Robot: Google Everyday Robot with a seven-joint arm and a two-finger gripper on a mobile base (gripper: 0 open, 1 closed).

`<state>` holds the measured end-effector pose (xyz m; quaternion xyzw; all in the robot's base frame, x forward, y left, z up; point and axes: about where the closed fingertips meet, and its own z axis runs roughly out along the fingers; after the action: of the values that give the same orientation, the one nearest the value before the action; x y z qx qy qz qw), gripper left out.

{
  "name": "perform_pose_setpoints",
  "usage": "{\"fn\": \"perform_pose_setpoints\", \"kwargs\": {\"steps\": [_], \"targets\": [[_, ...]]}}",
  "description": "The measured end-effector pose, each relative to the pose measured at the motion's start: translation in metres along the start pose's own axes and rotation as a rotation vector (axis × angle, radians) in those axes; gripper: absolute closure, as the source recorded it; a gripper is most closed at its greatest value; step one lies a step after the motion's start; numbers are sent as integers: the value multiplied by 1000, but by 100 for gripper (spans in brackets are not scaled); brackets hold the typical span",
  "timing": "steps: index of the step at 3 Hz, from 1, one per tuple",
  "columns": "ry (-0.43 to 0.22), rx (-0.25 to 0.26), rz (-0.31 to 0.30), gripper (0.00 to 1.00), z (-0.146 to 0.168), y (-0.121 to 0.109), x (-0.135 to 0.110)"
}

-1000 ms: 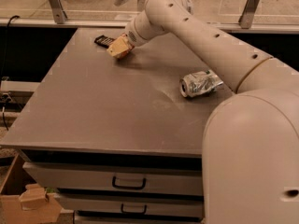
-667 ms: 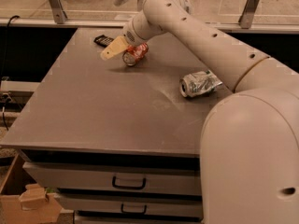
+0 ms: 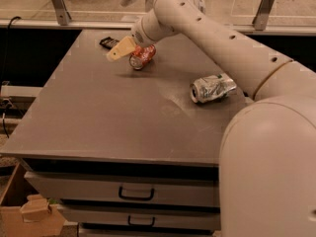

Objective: Move coke can near rxbar chocolate

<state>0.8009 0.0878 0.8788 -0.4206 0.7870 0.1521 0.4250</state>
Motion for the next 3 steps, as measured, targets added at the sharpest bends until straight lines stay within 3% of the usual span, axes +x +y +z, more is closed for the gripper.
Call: {"fn": "perform_pose_setpoints", "kwargs": {"steps": [2, 3], "targets": [[-165, 67, -76, 0, -85, -20, -60], [-280, 150, -155, 0, -164, -41, -74]]}}
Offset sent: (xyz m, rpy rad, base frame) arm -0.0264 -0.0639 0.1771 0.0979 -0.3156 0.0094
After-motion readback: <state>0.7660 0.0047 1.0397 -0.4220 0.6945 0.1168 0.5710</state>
